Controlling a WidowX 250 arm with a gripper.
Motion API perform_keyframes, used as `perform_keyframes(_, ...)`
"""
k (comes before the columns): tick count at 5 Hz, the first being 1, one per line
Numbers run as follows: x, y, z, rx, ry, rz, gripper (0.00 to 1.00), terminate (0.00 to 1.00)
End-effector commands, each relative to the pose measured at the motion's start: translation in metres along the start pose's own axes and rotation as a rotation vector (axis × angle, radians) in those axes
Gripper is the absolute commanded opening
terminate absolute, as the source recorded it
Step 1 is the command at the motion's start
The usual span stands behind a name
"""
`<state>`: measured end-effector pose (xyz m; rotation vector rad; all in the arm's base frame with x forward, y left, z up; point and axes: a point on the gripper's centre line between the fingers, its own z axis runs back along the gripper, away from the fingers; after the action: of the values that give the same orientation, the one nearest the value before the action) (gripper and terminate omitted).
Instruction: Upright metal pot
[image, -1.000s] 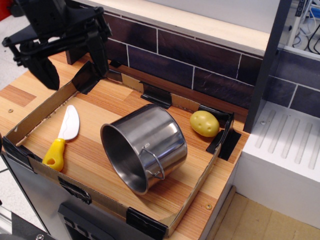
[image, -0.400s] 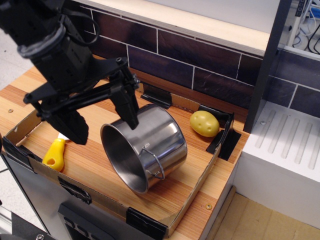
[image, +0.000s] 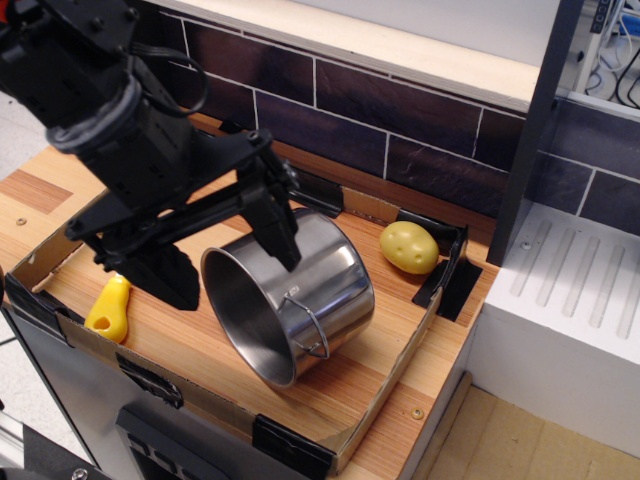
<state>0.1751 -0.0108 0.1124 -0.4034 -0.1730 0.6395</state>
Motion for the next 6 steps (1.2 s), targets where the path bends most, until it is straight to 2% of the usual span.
perform_keyframes(1,0.014,-0.004,-0.016,0.017,-0.062,0.026,1.00,0.00)
perform_keyframes(4,0.004,-0.005,-0.045,0.056,-0.011,0.017,1.00,0.00)
perform_keyframes(6,0.003,-0.004,-0.052,0.061,-0.036,-0.038,1.00,0.00)
